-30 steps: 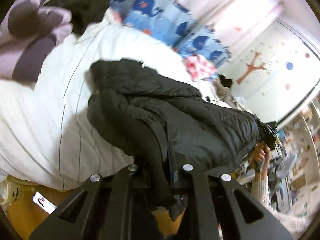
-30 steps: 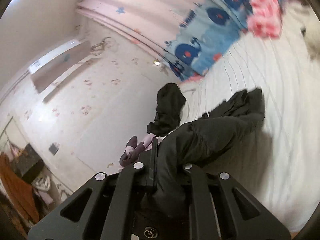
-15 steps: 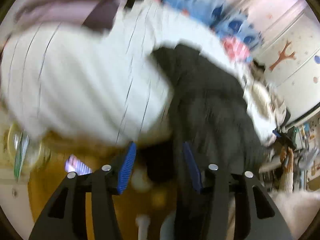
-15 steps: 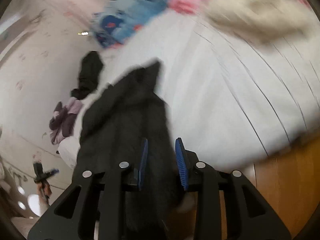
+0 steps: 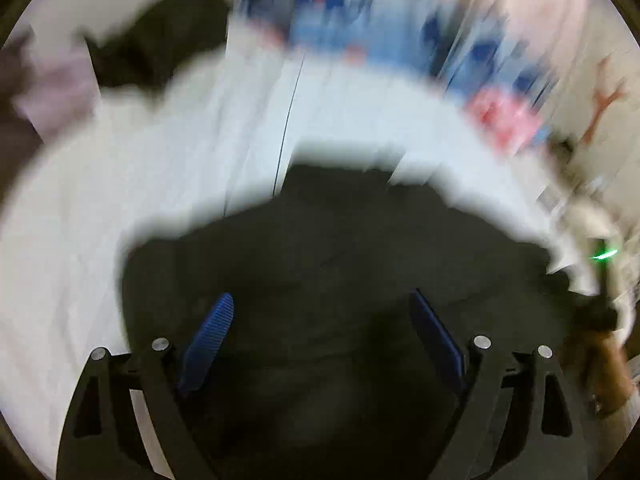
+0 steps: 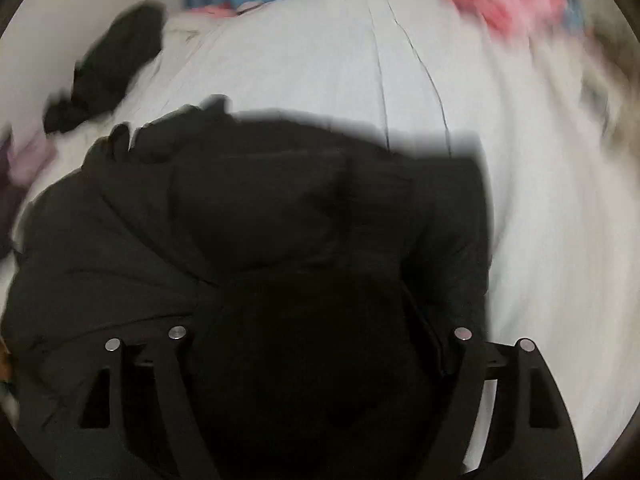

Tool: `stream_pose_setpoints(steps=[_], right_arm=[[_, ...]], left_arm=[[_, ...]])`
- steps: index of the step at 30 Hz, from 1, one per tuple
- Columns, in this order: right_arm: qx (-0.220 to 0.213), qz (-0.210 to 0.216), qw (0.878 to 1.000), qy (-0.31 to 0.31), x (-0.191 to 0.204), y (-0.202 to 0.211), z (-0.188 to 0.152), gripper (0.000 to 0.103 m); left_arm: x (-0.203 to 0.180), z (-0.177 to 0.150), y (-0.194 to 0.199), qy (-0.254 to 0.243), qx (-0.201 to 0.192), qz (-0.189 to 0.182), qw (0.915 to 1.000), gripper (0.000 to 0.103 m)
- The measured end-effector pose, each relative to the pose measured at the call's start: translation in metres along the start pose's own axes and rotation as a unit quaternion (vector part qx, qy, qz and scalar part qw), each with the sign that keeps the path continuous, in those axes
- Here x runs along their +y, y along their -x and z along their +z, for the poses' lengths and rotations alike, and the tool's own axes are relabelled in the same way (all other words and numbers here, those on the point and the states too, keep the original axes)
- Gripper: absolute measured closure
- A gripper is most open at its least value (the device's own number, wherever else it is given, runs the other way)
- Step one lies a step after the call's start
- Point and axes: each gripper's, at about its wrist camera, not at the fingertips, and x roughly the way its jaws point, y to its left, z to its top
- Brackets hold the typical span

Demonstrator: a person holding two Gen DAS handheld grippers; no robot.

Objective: Fold large clothes

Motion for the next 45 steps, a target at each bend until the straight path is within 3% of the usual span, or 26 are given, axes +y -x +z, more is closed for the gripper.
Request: stream_pose_setpoints(steps=[2, 5, 8, 10, 12, 15, 17, 20, 25, 28, 30, 32, 34, 38, 42, 45], right_arm=[[0.002, 0.003, 1.0, -0.013, -0.011, 0.01, -0.002, 0.032], [-0.011, -0.031, 0.999, 0.012, 0.004, 0.036, 0.011, 0.033], [-0.11, -0.009, 0.993, 0.036, 0.024, 0.078, 0.038, 0.03], [-0.151, 0.014, 0.987, 0.05, 0.042, 0.084, 0.056, 0.016], [-0.139, 0.012, 0.987, 0.074, 0.053, 0.064, 0.063, 0.015], [-0.051, -0.054, 0.992, 0.098, 0.048, -0.021, 0.056, 0.017], [-0.05, -0.027, 0.997, 0.049, 0.026, -0.037, 0.052, 0.017], [-0.043, -0.035, 0.997, 0.057, 0.028, -0.035, 0.057, 0.018], [-0.035, -0.035, 0.997, 0.054, 0.03, -0.039, 0.06, 0.018], [-0.083, -0.033, 0.995, 0.053, 0.042, 0.001, 0.048, 0.017], [-0.104, -0.06, 0.99, 0.067, 0.038, 0.013, 0.04, 0.015], [-0.084, -0.087, 0.99, 0.072, 0.025, 0.0, 0.033, 0.007], [-0.064, -0.036, 0.997, 0.034, 0.003, -0.016, 0.029, 0.007], [-0.062, -0.067, 0.994, 0.057, 0.013, -0.022, 0.029, 0.006], [-0.059, -0.059, 0.995, 0.052, 0.011, -0.018, 0.03, 0.006], [-0.1, -0.063, 0.992, 0.046, 0.012, 0.002, 0.028, 0.006]], left_arm=[[0.003, -0.006, -0.012, 0.001, 0.008, -0.007, 0.9999, 0.017], [-0.003, 0.006, 0.016, -0.01, -0.026, -0.005, 0.9996, 0.017], [-0.001, 0.018, 0.044, 0.006, -0.068, -0.02, 0.9975, 0.017], [0.003, 0.028, 0.049, 0.022, -0.093, -0.014, 0.9953, 0.012], [0.003, 0.035, 0.033, 0.03, -0.096, 0.008, 0.9949, 0.01], [0.006, 0.03, -0.015, 0.025, -0.064, 0.019, 0.9975, 0.01], [0.001, 0.029, -0.026, 0.021, -0.07, 0.023, 0.997, 0.01], [-0.007, 0.026, -0.031, -0.004, -0.075, 0.035, 0.9965, 0.01], [-0.004, 0.02, -0.032, -0.004, -0.079, 0.035, 0.9962, 0.01], [-0.009, 0.019, -0.029, -0.017, -0.089, 0.041, 0.995, 0.01], [-0.01, 0.018, -0.029, -0.02, -0.091, 0.042, 0.9948, 0.008], [-0.009, 0.018, -0.029, -0.018, -0.091, 0.039, 0.9949, 0.008], [-0.01, 0.016, -0.03, -0.017, -0.095, 0.034, 0.9948, 0.007], [-0.012, 0.014, -0.032, -0.02, -0.098, 0.042, 0.9941, 0.007], [-0.01, 0.013, -0.036, -0.016, -0.095, 0.04, 0.9946, 0.007], [-0.01, 0.012, -0.038, -0.018, -0.094, 0.044, 0.9945, 0.007]])
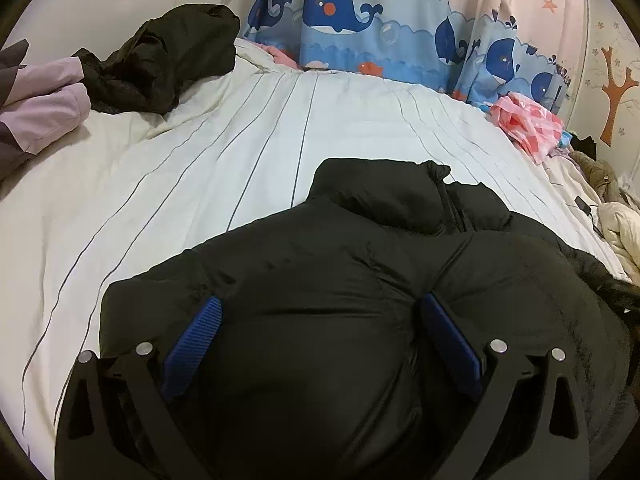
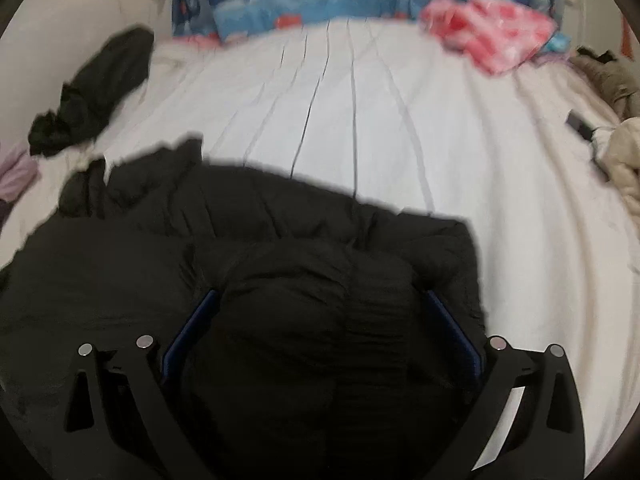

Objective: Fold large clothes

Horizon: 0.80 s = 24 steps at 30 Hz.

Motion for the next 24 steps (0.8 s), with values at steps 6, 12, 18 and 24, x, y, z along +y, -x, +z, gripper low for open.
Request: stream_pose_setpoints(steps=[6, 12, 18, 24], right_arm=[[0.026, 0.004, 0.999, -0.026, -0.01, -0.017, -0.003, 0.006], [0.037, -0.013, 0.999, -0.007, -0.001, -0.024, -0.003, 0.006], [0.085, 0.01, 0.996, -0.037, -0.01, -0.007, 0.006, 0.006], [0.056, 0.045, 0.996, -0.061, -0.044, 0.089, -0.035, 0.006]], left_arm=[[-0.001, -0.001, -0.001, -0.001, 0.0, 0.002, 1.0, 0.007], [0.001, -0.001, -0.004, 0.005, 0.007, -0.006, 0.9999, 0.007], [0.013, 0.0, -0.008, 0.024, 0.047, -0.044, 0.9976, 0.007], [0.058, -0.019, 0.053, 0.085, 0.069, -0.112, 0.9877, 0.007]])
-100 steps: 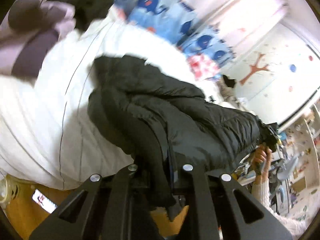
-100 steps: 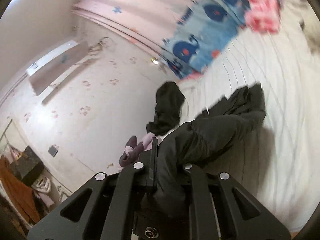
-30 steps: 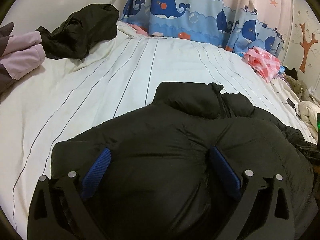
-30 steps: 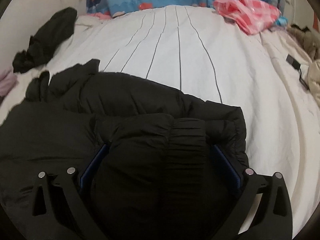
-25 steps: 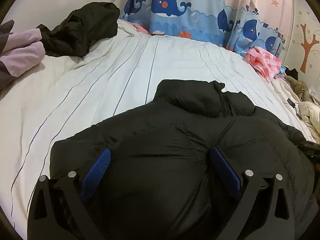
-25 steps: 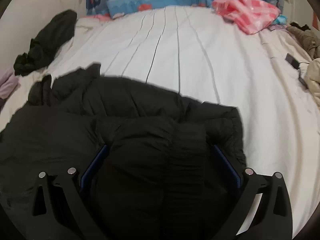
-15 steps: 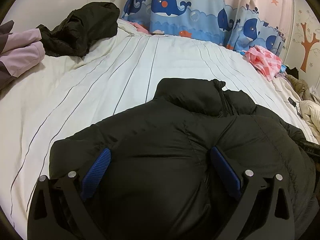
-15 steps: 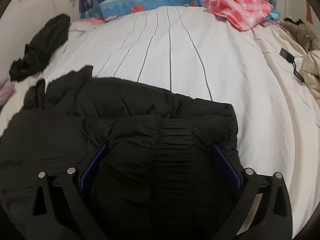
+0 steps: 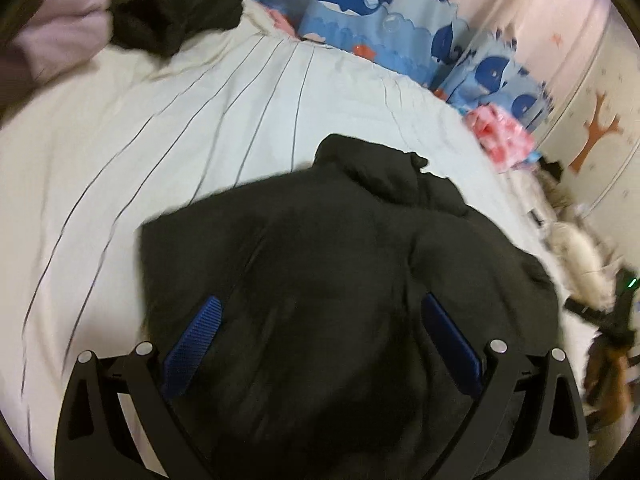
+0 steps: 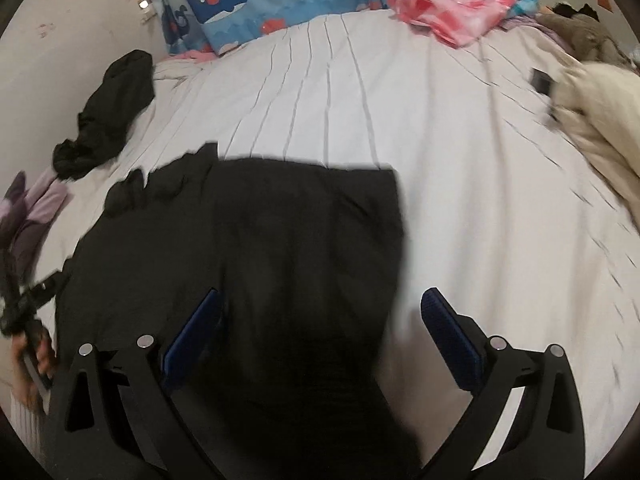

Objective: Fold large clothes

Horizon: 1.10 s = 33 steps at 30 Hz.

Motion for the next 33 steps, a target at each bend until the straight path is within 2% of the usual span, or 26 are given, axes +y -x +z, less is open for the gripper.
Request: stream_pose_setpoints(steps=[3, 7, 12, 15, 19, 22, 23, 25, 28, 30, 33], right_arm=[[0.016, 0.017, 0.999, -0.022, -0.031, 0.032, -0.037, 0.006], [0.039, 0.074, 0.994, -0.072, -0.07, 0.068, -0.098, 0.006], [0.063, 0.155, 0.979, -0.116, -0.102, 0.101, -0.169, 0.006], [0.078, 0.206, 0.965, -0.144, -0.114, 0.107, -0.201, 0.006], [0.087, 0.281, 0.938, -0.185, -0.127, 0.109, -0.241, 0.006], [0.086, 0.33, 0.913, -0.223, -0.137, 0.106, -0.269, 0.006], [0.085, 0.337, 0.909, -0.229, -0.139, 0.104, -0.276, 0.006], [0.087, 0.353, 0.9, -0.24, -0.141, 0.1, -0.288, 0.006], [0.102, 0.365, 0.891, -0.252, -0.143, 0.088, -0.303, 0.006], [0.107, 0.39, 0.876, -0.261, -0.141, 0.077, -0.309, 0.006], [0.1, 0.443, 0.852, -0.26, -0.132, 0.071, -0.307, 0.006]], left_arm=[[0.03, -0.031, 0.045, 0.022, 0.02, -0.01, 0.9995, 0.007], [0.069, -0.082, 0.09, 0.049, 0.057, -0.036, 0.9965, 0.007], [0.105, -0.158, 0.126, 0.085, 0.111, -0.087, 0.9863, 0.007], [0.113, -0.204, 0.127, 0.12, 0.146, -0.158, 0.9693, 0.007], [0.108, -0.243, 0.121, 0.132, 0.175, -0.223, 0.9499, 0.007], [0.108, -0.263, 0.124, 0.153, 0.174, -0.27, 0.9345, 0.007], [0.107, -0.268, 0.127, 0.157, 0.169, -0.281, 0.9317, 0.007], [0.102, -0.273, 0.134, 0.153, 0.164, -0.296, 0.9285, 0.007], [0.094, -0.288, 0.14, 0.138, 0.175, -0.291, 0.9304, 0.007], [0.089, -0.295, 0.141, 0.139, 0.183, -0.288, 0.9296, 0.007], [0.084, -0.298, 0.15, 0.142, 0.174, -0.291, 0.9299, 0.007]])
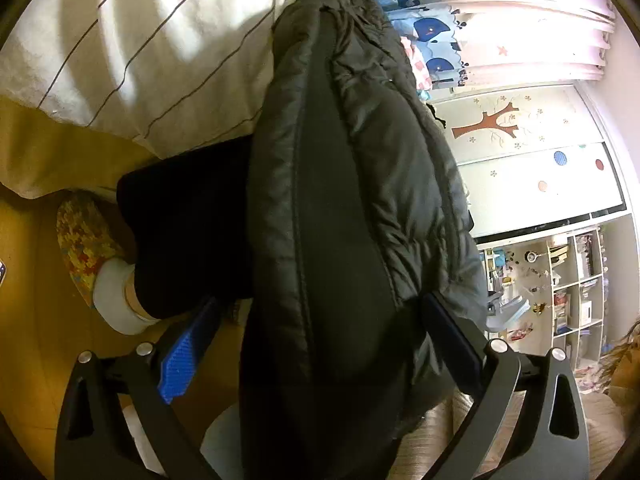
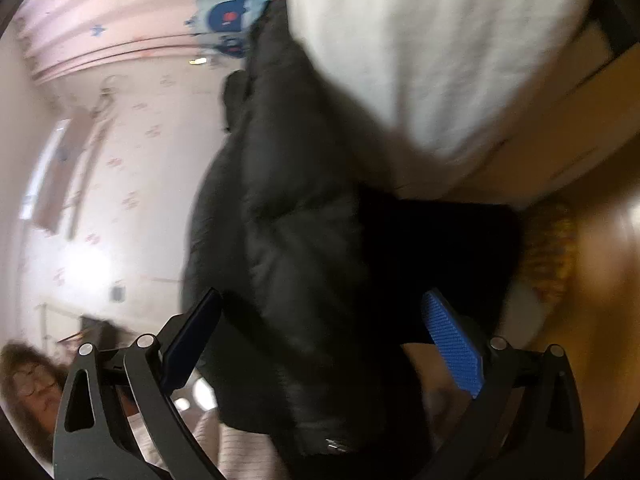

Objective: Fold large clothes

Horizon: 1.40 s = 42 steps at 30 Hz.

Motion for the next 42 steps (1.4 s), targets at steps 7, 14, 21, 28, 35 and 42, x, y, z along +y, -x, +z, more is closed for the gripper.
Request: stream_pose_setpoints(steps=[7, 14, 21, 28, 35, 42], right_arm=[[0.014, 0.12, 0.987, 0.105, 0.072, 0.004, 0.002, 0.006], [0.045, 0.062, 0.994, 0.075, 0.047, -0.025, 0.005, 0.008], [-0.029, 0.087, 0.986, 0.14, 0.085, -0.017, 0.0, 0.072], [-0.019, 0.08, 0.984, 0.16, 0.105, -0.015, -0.009, 0.082], [0.021, 0.085, 0.98, 0.181, 0.12, -0.009, -0.003, 0.084], [-0.001, 0.022, 0.992, 0.127, 0.08, -0.01, 0.006, 0.07]], left_arm=[[-0.065, -0.007, 0.03, -0.098, -0.051, -0.072, 0.9912, 0.008], [-0.022, -0.02, -0.007, -0.022, 0.003, -0.018, 0.9996, 0.008], [-0.056, -0.015, 0.012, -0.046, -0.08, 0.019, 0.9955, 0.048], [-0.066, -0.02, 0.016, -0.066, -0.107, 0.032, 0.9916, 0.067], [-0.081, -0.017, 0.03, -0.087, -0.119, -0.006, 0.989, 0.076], [-0.045, -0.02, 0.011, -0.033, -0.091, 0.0, 0.9953, 0.068]])
